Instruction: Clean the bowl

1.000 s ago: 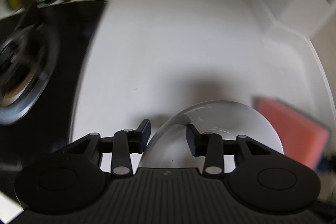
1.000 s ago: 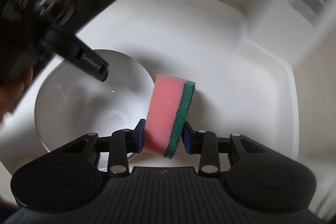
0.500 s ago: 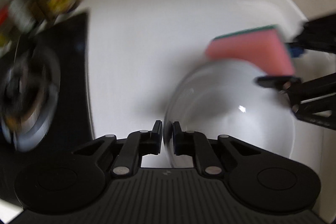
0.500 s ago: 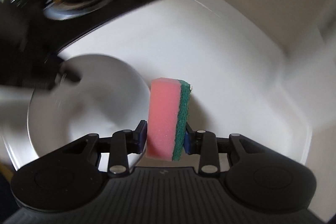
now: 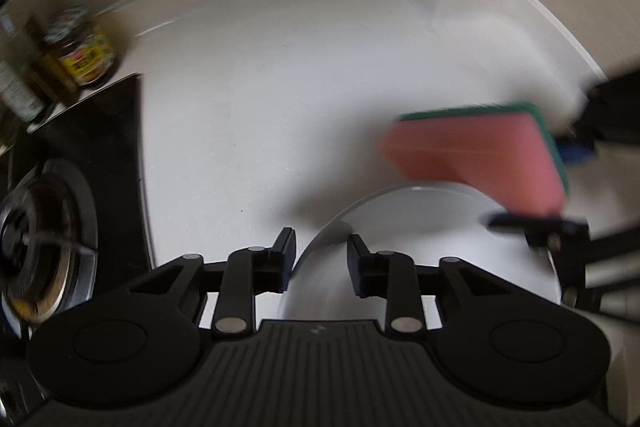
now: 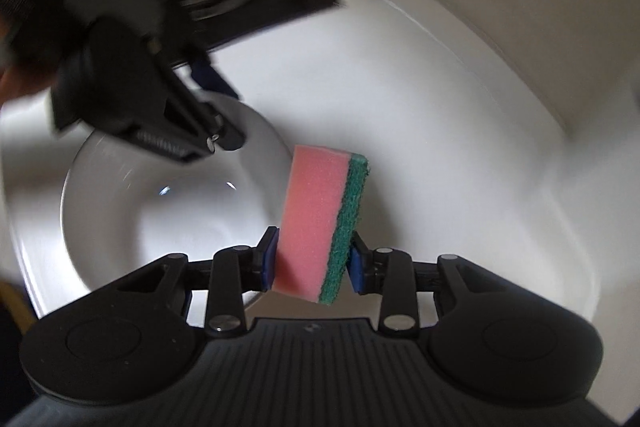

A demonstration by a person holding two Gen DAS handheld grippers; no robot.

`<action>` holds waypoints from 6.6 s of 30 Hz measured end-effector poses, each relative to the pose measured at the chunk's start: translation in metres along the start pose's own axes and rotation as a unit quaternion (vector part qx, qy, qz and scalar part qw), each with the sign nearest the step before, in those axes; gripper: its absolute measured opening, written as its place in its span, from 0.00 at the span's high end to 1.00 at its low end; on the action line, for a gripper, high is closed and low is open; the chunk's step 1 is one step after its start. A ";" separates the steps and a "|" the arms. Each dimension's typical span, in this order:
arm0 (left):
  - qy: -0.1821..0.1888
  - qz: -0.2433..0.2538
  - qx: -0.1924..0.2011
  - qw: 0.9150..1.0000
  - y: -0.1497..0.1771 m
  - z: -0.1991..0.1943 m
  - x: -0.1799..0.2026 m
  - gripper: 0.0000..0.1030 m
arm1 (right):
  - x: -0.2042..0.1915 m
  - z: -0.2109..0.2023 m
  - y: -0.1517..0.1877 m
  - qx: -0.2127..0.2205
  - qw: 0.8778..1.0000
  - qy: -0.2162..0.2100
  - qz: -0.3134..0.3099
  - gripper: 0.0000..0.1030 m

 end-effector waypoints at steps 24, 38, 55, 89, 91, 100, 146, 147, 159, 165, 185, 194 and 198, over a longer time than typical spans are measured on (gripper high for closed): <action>0.021 0.055 -0.067 0.996 -0.004 -0.002 -0.017 0.79 | -0.008 -0.001 0.003 0.047 0.993 -0.024 -0.109 0.70; 0.097 -0.004 -0.083 0.992 -0.023 0.029 -0.032 0.68 | -0.005 0.007 -0.009 0.024 0.995 -0.051 -0.083 0.70; -0.009 -0.165 -0.004 0.986 0.035 -0.003 -0.004 0.77 | -0.005 -0.017 0.047 -0.007 0.983 0.007 0.183 0.69; -0.080 -0.175 0.020 0.981 0.040 0.002 0.031 0.60 | -0.012 -0.035 0.070 0.018 0.966 0.053 0.251 0.72; -0.084 -0.181 0.023 0.980 0.041 0.003 0.031 0.59 | -0.016 -0.041 0.077 0.015 0.962 0.052 0.267 0.72; -0.083 -0.119 0.000 0.989 0.043 0.006 0.036 0.73 | -0.007 -0.015 0.079 -0.022 0.955 0.021 0.294 0.73; -0.017 -0.116 0.022 0.993 0.024 -0.019 -0.006 0.86 | -0.004 0.011 0.078 0.056 0.937 0.108 0.328 0.74; -0.015 -0.118 0.031 0.992 0.023 -0.023 -0.007 0.86 | -0.004 0.010 0.080 0.060 0.936 0.109 0.329 0.74; -0.034 -0.137 0.130 0.981 0.057 -0.077 -0.004 0.87 | -0.029 0.006 0.106 0.090 0.934 0.141 0.317 0.74; -0.035 -0.139 0.117 0.983 0.077 -0.076 0.002 0.87 | -0.036 0.002 0.116 0.091 0.935 0.157 0.304 0.74; -0.026 -0.109 0.114 0.987 0.102 -0.079 0.040 0.88 | -0.044 0.011 0.137 0.093 0.928 0.149 0.328 0.68; -0.018 -0.099 0.114 0.988 0.104 -0.081 0.044 0.88 | -0.044 -0.023 0.140 0.132 0.915 0.149 0.351 0.68; -0.015 -0.092 0.116 0.989 0.107 -0.085 0.046 0.88 | -0.045 -0.043 0.140 0.155 0.905 0.157 0.363 0.68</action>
Point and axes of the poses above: each gripper's, at about its wrist camera, not at the fingertips, and z roughly the way its jaws point, x to its right, y to its underside, the point moved 1 cm from there along z, roughly the way its jaws point, and after that the axes turned 7 degrees about y, right-handed, at the moved point
